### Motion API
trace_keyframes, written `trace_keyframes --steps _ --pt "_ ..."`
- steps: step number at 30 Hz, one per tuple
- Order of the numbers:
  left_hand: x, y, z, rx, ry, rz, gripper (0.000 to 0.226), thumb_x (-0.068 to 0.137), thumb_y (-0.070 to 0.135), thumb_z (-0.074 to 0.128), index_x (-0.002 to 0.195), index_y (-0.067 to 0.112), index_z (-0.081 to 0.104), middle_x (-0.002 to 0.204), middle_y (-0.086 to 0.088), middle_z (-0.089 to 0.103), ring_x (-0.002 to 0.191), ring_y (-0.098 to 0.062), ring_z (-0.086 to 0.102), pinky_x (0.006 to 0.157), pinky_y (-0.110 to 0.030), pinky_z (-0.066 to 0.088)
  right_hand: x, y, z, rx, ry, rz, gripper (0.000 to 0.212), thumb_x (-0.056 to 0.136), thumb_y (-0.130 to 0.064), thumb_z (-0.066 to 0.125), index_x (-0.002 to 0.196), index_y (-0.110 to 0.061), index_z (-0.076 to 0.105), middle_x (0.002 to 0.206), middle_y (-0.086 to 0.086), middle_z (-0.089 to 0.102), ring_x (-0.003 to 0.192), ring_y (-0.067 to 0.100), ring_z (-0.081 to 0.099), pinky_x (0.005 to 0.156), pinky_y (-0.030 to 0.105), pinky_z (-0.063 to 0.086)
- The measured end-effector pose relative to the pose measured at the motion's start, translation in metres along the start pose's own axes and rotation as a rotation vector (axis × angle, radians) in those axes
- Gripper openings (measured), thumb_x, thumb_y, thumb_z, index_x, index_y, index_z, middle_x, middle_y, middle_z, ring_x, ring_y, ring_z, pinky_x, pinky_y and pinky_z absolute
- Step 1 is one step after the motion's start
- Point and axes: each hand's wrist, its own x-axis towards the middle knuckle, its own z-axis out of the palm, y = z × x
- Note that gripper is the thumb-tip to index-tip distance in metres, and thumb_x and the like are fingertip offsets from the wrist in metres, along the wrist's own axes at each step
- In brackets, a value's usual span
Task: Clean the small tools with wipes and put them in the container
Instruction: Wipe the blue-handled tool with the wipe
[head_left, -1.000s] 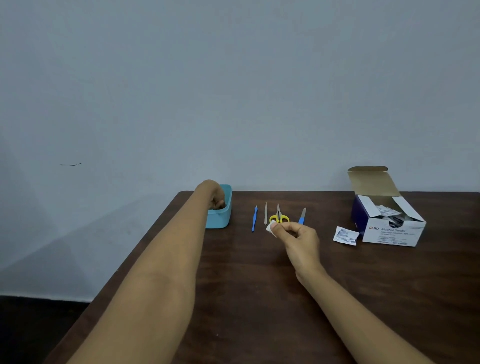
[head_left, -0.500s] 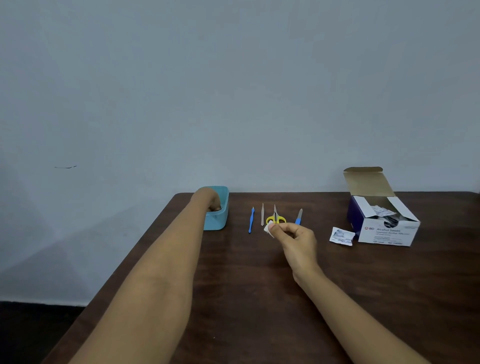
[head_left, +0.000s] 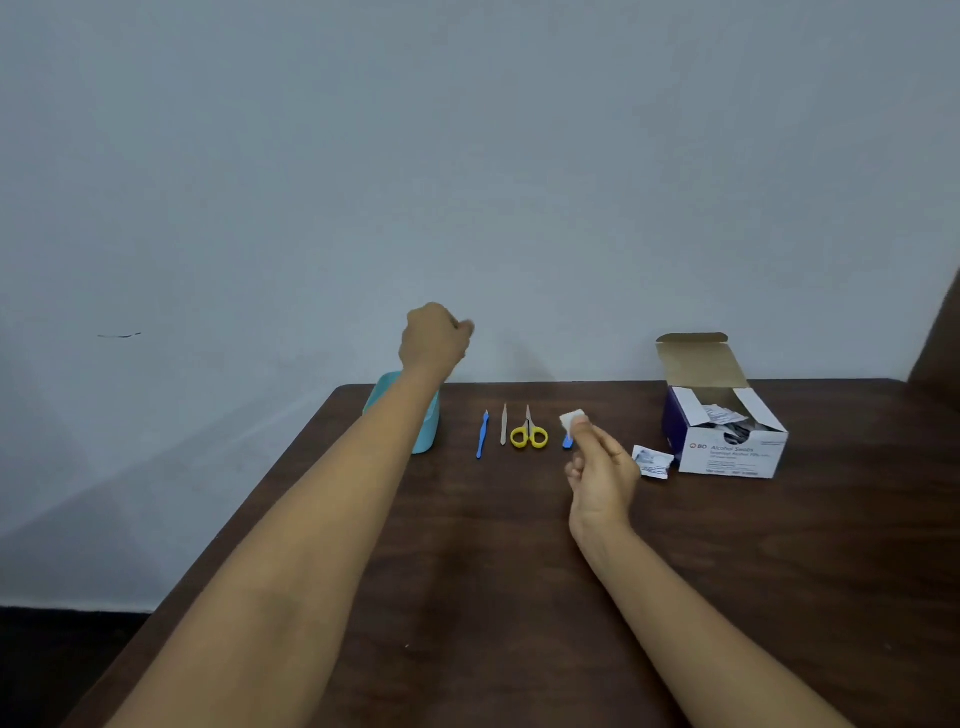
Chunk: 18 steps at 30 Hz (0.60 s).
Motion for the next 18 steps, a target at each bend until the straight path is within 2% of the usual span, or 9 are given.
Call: trace_keyframes --steps 2,7,9,12,14,18 --pt "-0.016 0.012 0.016 0.006 -0.083 0.046 0.027 0.089 0.026 0.062 0.081 0.001 0.070 0.077 -0.011 0.072 0.077 -0.024 0.070 0.077 -0.033 0.056 0.001 -0.005 -0.002 0.153 0.048 0.048 0.007 0.086 -0.009 0.069 0.079 -0.011 0.067 0.061 -0.004 0.053 0.045 0.003 0.034 0.042 0.015 0.028" --pt "-0.060 0.026 0.066 0.154 -0.277 0.083 0.023 0.085 0.028 0.067 0.080 0.006 0.069 0.079 -0.006 0.066 0.073 -0.023 0.063 0.062 -0.030 0.047 0.007 -0.013 -0.007 0.330 0.077 0.114 0.009 0.086 -0.010 0.069 0.078 -0.012 0.065 0.066 -0.005 0.055 0.044 0.002 0.036 0.041 0.014 0.029" --pt "-0.075 0.028 0.081 0.230 -0.292 0.087 0.026 0.087 0.032 0.065 0.086 0.007 0.069 0.085 -0.006 0.066 0.076 -0.022 0.063 0.062 -0.030 0.046 0.009 -0.014 -0.009 0.361 0.078 0.122 0.009 0.085 -0.009 0.069 0.078 -0.012 0.064 0.066 -0.004 0.053 0.043 0.002 0.036 0.041 0.014 0.030" --pt "-0.089 0.027 0.100 0.332 -0.284 0.124 0.033 0.087 0.041 0.062 0.092 0.009 0.069 0.096 -0.009 0.067 0.091 -0.028 0.065 0.072 -0.035 0.054 0.011 -0.016 -0.012 0.410 0.056 0.129 0.012 0.087 -0.007 0.066 0.077 -0.011 0.061 0.064 -0.003 0.051 0.040 0.002 0.037 0.039 0.014 0.031" --pt "-0.093 0.026 0.106 0.388 -0.297 0.149 0.036 0.087 0.041 0.060 0.093 0.006 0.068 0.097 -0.012 0.067 0.096 -0.029 0.063 0.075 -0.040 0.056 0.015 -0.017 -0.013 0.454 0.033 0.147 0.013 0.088 -0.007 0.064 0.077 -0.011 0.059 0.063 -0.002 0.049 0.039 0.002 0.038 0.038 0.014 0.031" --pt "-0.096 0.023 0.113 0.409 -0.321 0.169 0.032 0.091 0.032 0.061 0.102 0.002 0.063 0.106 -0.013 0.063 0.106 -0.026 0.057 0.075 -0.030 0.045 0.024 -0.014 -0.015 0.475 0.024 0.160 0.013 0.088 -0.008 0.064 0.076 -0.011 0.059 0.065 -0.002 0.048 0.040 0.002 0.038 0.038 0.014 0.030"
